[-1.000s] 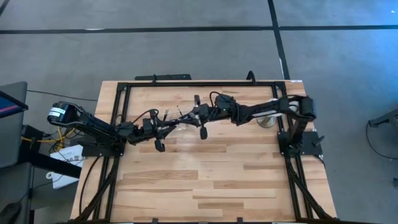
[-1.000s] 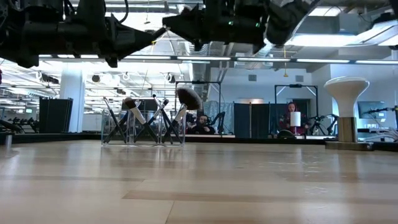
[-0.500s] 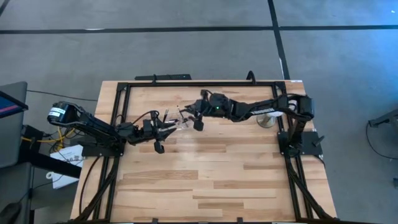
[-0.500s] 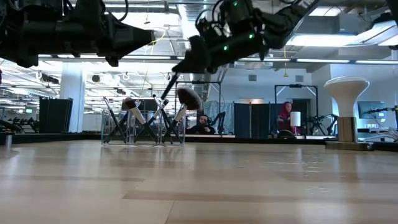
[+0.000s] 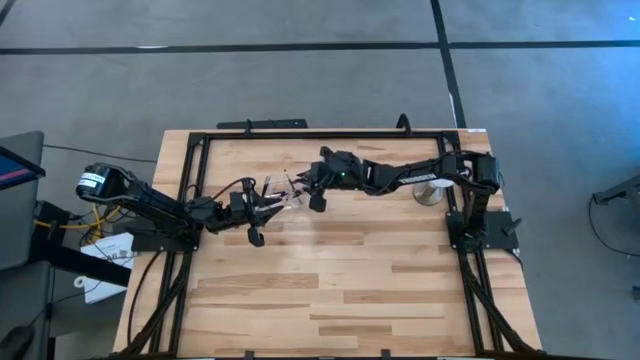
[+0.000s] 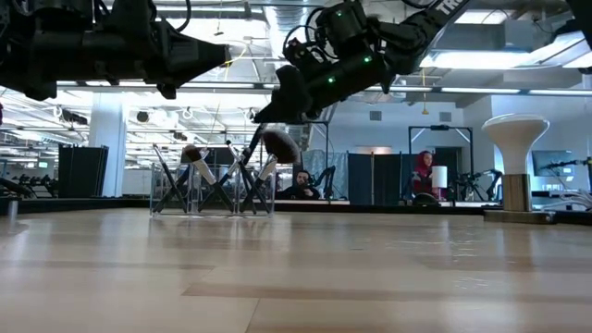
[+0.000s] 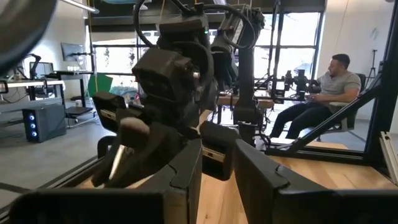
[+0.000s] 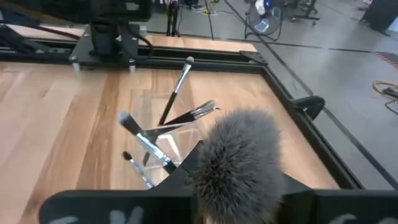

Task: Put items in baskets/containers
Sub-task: Put the blush brush into the transparent organizer

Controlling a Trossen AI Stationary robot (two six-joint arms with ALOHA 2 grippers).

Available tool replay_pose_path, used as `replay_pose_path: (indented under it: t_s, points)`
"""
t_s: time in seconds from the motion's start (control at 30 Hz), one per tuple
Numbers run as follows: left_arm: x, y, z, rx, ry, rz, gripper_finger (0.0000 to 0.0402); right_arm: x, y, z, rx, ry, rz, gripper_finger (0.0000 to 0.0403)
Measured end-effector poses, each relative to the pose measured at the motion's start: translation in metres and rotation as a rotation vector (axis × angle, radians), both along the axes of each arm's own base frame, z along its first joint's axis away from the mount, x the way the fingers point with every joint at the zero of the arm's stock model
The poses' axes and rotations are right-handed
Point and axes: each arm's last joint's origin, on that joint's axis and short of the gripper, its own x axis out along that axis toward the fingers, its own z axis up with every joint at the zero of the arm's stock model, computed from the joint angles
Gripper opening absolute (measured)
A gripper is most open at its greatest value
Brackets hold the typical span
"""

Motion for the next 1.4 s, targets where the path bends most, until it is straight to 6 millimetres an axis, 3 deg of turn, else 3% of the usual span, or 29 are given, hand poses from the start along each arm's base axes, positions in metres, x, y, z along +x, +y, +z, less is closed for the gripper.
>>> replay_pose_path:
  t_s: [0.27,0.7,0.9,1.0,1.2,1.4]
  points:
    - [0.0,0.0,0.0,0.0,0.0,0.0,0.0088,-0.003,0.004,-0.019,0.028,0.146,0.009,0.0034]
    - [0.0,0.0,0.0,0.0,0.0,0.0,0.0088,-0.003,0.003,-0.018,0.027,0.14,0.006,0.0034]
    - [0.0,0.0,0.0,0.0,0.0,0.0,0.0088,0.003,0.008,-0.007,-0.032,0.03,0.038,0.0034]
    - [0.0,0.0,0.0,0.0,0.0,0.0,0.0088,0.012,0.015,0.008,-0.104,0.001,0.085,0.0034]
    - [0.0,0.0,0.0,0.0,0.0,0.0,0.0088,0.026,0.028,0.034,-0.199,0.218,0.086,0.0034]
    - [0.0,0.0,0.0,0.0,-0.001,0.0,0.0088,0.02,0.013,0.03,-0.123,0.312,0.01,0.0034]
